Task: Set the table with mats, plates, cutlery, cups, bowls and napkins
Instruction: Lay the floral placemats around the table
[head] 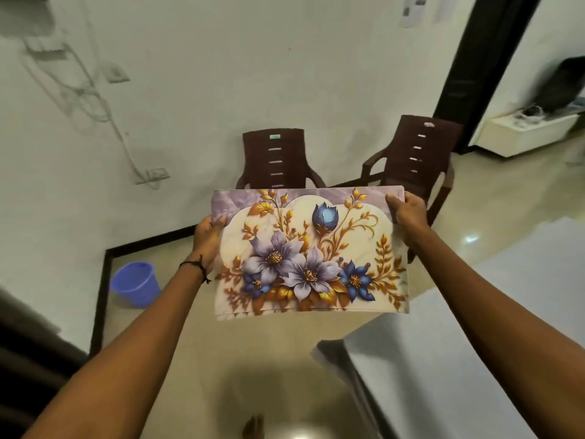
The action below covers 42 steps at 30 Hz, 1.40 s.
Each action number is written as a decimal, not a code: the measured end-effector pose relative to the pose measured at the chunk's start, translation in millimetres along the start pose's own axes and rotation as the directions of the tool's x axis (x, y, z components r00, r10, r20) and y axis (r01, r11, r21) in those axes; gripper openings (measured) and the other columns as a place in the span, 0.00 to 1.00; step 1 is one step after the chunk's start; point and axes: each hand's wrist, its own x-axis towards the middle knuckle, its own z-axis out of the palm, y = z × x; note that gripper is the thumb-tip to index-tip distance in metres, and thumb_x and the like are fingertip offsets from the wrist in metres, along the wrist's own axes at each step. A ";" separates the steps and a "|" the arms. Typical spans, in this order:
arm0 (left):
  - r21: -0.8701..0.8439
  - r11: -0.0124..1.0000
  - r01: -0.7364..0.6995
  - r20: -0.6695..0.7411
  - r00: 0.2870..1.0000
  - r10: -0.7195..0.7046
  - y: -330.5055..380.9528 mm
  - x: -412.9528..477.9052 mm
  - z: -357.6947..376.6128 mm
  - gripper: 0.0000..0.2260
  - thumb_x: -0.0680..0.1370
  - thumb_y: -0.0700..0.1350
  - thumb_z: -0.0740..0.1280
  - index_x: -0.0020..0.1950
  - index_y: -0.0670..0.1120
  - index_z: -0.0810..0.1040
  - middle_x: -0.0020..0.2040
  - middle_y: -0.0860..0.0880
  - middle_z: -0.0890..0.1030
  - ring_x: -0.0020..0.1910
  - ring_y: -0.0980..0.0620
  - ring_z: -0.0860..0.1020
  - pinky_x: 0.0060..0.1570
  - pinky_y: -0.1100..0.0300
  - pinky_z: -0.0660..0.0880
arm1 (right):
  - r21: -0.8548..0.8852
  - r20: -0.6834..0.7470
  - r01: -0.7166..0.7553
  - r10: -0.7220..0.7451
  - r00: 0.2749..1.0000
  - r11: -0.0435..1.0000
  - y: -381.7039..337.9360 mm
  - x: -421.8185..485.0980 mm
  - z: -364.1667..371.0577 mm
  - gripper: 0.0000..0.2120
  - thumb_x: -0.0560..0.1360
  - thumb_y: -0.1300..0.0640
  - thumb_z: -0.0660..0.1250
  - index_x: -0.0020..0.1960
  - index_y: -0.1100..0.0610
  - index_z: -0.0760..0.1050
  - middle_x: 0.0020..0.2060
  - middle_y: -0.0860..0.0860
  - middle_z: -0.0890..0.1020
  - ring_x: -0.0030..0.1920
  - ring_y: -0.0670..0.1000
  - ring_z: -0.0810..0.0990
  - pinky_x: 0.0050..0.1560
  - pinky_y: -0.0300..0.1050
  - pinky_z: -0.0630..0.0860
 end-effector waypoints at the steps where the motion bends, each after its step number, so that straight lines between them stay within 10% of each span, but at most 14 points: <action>1: 0.003 1.000 -0.001 0.012 1.000 0.001 2.4 19.4 11.6 0.08 0.81 0.47 0.65 0.49 0.43 0.77 0.40 0.51 0.79 0.38 0.55 0.74 0.32 0.64 0.72 | -0.005 -0.034 -0.008 0.008 0.999 1.000 3.8 11.7 1.1 0.05 0.80 0.56 0.66 0.47 0.55 0.80 0.42 0.52 0.83 0.45 0.53 0.82 0.47 0.50 0.80; 12: -0.054 0.995 0.079 0.262 0.963 -0.062 24.6 211.7 124.0 0.06 0.80 0.44 0.66 0.44 0.45 0.79 0.40 0.53 0.78 0.42 0.50 0.77 0.41 0.59 0.75 | -0.069 -0.227 -0.147 0.127 0.966 0.987 14.4 86.4 0.1 0.21 0.78 0.42 0.65 0.58 0.58 0.79 0.47 0.54 0.84 0.48 0.53 0.82 0.52 0.51 0.80; 19: 0.020 0.994 0.105 0.591 0.801 -0.097 22.4 256.7 263.5 0.07 0.78 0.47 0.68 0.45 0.44 0.80 0.40 0.47 0.82 0.39 0.50 0.79 0.43 0.55 0.79 | -0.001 -0.223 -0.456 0.444 0.868 0.890 67.9 68.9 -67.7 0.14 0.74 0.66 0.69 0.59 0.61 0.74 0.49 0.61 0.83 0.51 0.61 0.82 0.55 0.58 0.78; 25: 0.113 0.994 -0.005 0.733 0.676 -0.080 16.6 257.3 404.9 0.07 0.77 0.47 0.69 0.50 0.44 0.78 0.43 0.47 0.81 0.41 0.51 0.77 0.40 0.57 0.76 | 0.398 -0.460 -0.348 0.513 0.724 0.849 111.5 38.1 -116.2 0.15 0.74 0.63 0.72 0.58 0.66 0.77 0.49 0.64 0.84 0.43 0.61 0.85 0.39 0.53 0.84; 29: 0.149 0.982 -0.112 0.852 0.519 -0.070 19.2 227.1 479.6 0.08 0.77 0.49 0.69 0.50 0.45 0.78 0.44 0.48 0.80 0.43 0.51 0.76 0.44 0.55 0.75 | 0.553 -0.577 -0.257 0.587 0.568 0.792 131.1 12.2 -134.8 0.18 0.73 0.62 0.73 0.60 0.68 0.77 0.52 0.66 0.83 0.49 0.65 0.84 0.52 0.63 0.81; 35: 0.239 0.934 -0.267 0.971 0.073 -0.227 10.5 184.5 571.3 0.19 0.66 0.40 0.78 0.55 0.44 0.79 0.53 0.43 0.83 0.50 0.42 0.82 0.52 0.46 0.80 | 0.705 -0.613 -0.153 0.704 0.359 0.692 157.7 -48.2 -143.6 0.17 0.74 0.60 0.73 0.60 0.67 0.78 0.52 0.65 0.84 0.53 0.65 0.83 0.57 0.68 0.77; 42: 0.170 0.924 -0.343 0.972 -0.096 -0.215 -23.3 124.0 635.1 0.15 0.64 0.35 0.80 0.45 0.46 0.81 0.46 0.43 0.83 0.45 0.48 0.80 0.53 0.49 0.79 | 0.771 -0.636 0.021 0.767 0.085 0.636 188.3 -116.4 -113.9 0.40 0.52 0.51 0.86 0.58 0.66 0.79 0.53 0.66 0.83 0.53 0.65 0.83 0.55 0.74 0.75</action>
